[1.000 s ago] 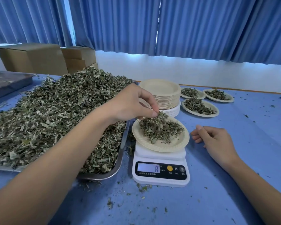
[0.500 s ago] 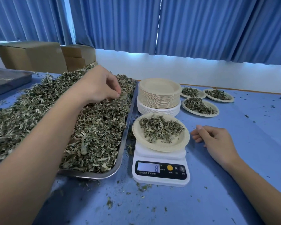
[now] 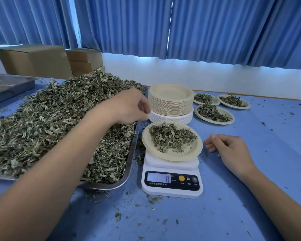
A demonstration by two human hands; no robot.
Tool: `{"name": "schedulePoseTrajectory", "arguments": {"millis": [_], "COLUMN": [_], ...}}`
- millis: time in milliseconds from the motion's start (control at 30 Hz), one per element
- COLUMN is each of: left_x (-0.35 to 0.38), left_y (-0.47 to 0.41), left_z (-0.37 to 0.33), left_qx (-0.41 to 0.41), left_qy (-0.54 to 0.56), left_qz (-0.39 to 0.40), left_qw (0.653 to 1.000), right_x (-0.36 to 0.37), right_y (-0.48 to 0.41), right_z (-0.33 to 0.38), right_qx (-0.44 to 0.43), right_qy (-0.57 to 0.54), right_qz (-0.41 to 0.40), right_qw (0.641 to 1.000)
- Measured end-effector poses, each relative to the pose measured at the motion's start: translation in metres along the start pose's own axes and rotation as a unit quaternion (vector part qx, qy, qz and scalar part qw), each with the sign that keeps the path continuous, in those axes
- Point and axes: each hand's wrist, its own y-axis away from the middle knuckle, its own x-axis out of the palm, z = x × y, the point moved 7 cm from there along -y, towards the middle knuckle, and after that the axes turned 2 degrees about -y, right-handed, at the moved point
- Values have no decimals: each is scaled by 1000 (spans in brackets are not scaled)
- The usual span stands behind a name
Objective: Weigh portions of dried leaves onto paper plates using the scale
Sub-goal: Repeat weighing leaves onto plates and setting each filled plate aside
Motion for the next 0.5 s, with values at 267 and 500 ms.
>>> {"name": "schedulePoseTrajectory", "arguments": {"millis": [267, 500], "left_x": [31, 37], "left_y": [-8, -12], "left_z": [-19, -18], "left_qx": [71, 78], "left_qy": [76, 53], "left_qz": [-46, -55], "left_qw": [994, 994], "right_x": [0, 0], "right_y": [1, 1], "right_z": [1, 0], "right_qx": [2, 8], "right_qy": [-2, -3], "right_qz": [3, 5], "right_qw": [1000, 1000]}}
